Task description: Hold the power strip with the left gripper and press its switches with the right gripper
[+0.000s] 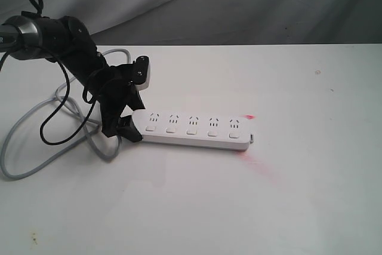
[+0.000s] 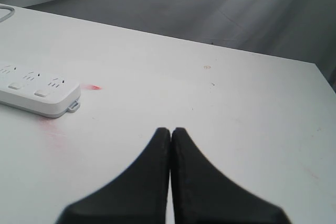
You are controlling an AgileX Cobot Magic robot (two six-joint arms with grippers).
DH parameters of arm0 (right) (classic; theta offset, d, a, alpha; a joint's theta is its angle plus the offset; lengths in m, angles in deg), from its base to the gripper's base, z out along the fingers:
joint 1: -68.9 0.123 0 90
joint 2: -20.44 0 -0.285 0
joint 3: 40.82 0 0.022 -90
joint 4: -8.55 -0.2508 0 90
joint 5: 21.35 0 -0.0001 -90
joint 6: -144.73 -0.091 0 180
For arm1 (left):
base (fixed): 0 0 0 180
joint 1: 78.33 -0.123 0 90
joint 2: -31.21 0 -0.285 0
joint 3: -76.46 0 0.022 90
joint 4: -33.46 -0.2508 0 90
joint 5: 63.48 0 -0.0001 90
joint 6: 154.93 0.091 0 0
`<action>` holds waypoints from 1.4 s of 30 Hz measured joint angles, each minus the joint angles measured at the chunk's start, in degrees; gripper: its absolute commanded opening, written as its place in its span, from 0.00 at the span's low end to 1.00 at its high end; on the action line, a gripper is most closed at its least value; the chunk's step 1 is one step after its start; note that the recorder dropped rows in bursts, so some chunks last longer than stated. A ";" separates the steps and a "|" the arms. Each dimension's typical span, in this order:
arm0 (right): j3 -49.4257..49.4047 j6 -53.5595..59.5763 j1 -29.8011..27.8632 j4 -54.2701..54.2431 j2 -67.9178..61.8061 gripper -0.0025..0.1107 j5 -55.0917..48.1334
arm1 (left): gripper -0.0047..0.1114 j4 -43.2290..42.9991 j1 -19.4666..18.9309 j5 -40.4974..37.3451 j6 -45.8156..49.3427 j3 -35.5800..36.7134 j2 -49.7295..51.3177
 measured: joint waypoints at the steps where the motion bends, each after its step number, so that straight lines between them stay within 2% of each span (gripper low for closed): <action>1: 0.00 0.00 0.00 0.00 0.00 0.02 0.00 | 0.64 0.00 0.00 0.00 0.00 0.00 0.00; 30: 0.39 0.00 0.00 0.00 0.00 0.02 -2.14 | 0.64 0.00 0.00 0.00 0.00 0.00 0.00; 36: 12.01 0.00 0.00 0.21 -2.25 0.02 -8.06 | 0.64 0.00 0.00 0.14 0.00 0.00 0.00; 42: 25.81 0.00 1.76 0.24 -17.76 0.02 -17.66 | 0.64 0.00 0.00 0.14 0.00 0.00 0.00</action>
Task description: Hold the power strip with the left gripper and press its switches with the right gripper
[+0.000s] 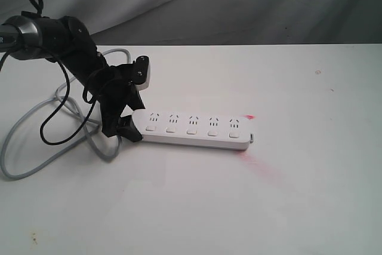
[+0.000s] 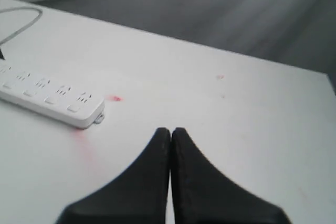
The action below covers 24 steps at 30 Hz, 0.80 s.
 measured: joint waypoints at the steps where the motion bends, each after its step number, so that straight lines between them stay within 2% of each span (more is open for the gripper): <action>1: 2.06 0.00 0.66 0.00 -3.38 0.02 -1.12 | 0.64 0.00 0.00 0.00 0.00 0.00 0.00; 5: 8.97 0.00 4.11 0.00 -15.69 0.02 -2.37 | 0.64 0.00 0.00 0.04 0.00 0.00 0.00; 8: 16.42 0.00 10.53 0.12 -30.75 0.02 -2.65 | 0.64 0.00 0.00 0.04 0.00 0.00 0.00; 12: 23.81 0.00 17.68 -2.38 -44.52 0.02 -2.74 | 0.64 0.00 0.00 0.04 0.00 0.00 0.00; 18: 28.38 3.32 19.57 -11.24 -57.81 0.02 -5.70 | 0.64 0.00 0.00 0.04 0.00 0.00 0.00; 24: 30.21 18.49 19.57 -18.86 -64.82 0.02 -3.69 | 0.64 0.00 0.00 0.04 0.00 0.00 0.00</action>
